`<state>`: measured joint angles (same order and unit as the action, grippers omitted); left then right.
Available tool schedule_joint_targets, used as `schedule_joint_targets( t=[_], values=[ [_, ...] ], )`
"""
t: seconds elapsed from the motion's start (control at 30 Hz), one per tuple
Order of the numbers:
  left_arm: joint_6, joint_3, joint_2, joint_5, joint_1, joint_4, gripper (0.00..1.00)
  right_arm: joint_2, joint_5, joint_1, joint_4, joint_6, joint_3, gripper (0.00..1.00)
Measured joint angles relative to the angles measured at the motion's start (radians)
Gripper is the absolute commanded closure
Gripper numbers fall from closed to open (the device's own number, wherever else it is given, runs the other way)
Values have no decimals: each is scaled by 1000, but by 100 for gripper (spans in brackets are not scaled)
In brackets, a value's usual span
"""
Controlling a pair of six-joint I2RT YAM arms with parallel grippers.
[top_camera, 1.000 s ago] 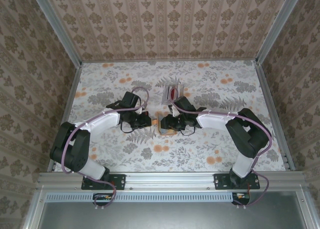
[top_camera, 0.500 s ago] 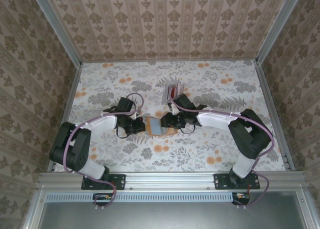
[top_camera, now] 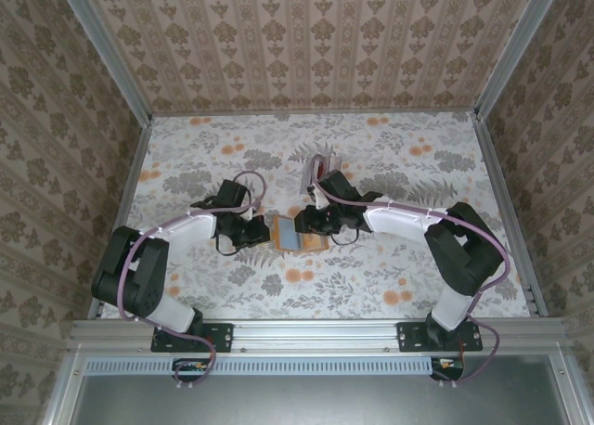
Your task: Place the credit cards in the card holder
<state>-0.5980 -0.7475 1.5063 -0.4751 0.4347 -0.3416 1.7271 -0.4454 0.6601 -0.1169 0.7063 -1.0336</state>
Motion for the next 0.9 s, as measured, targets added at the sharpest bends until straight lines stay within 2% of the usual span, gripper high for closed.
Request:
schedule_joint_targets(
  t=[0.17, 0.33, 0.6, 0.7, 0.9],
  values=[
    [7, 1, 0, 8, -12, -5, 67, 1, 45, -2, -59, -27, -19, 67],
    [16, 7, -9, 27, -44, -25, 64, -1, 98, -31, -122, -57, -11, 65],
    [47, -11, -54, 43, -100, -105, 53, -42, 132, -111, -190, -103, 12, 62],
    [64, -74, -64, 48, -121, -157, 49, -49, 133, -151, -214, -129, -4, 61],
    [95, -251, -68, 53, -135, -212, 47, -47, 132, -251, -249, -167, -109, 55]
  ],
)
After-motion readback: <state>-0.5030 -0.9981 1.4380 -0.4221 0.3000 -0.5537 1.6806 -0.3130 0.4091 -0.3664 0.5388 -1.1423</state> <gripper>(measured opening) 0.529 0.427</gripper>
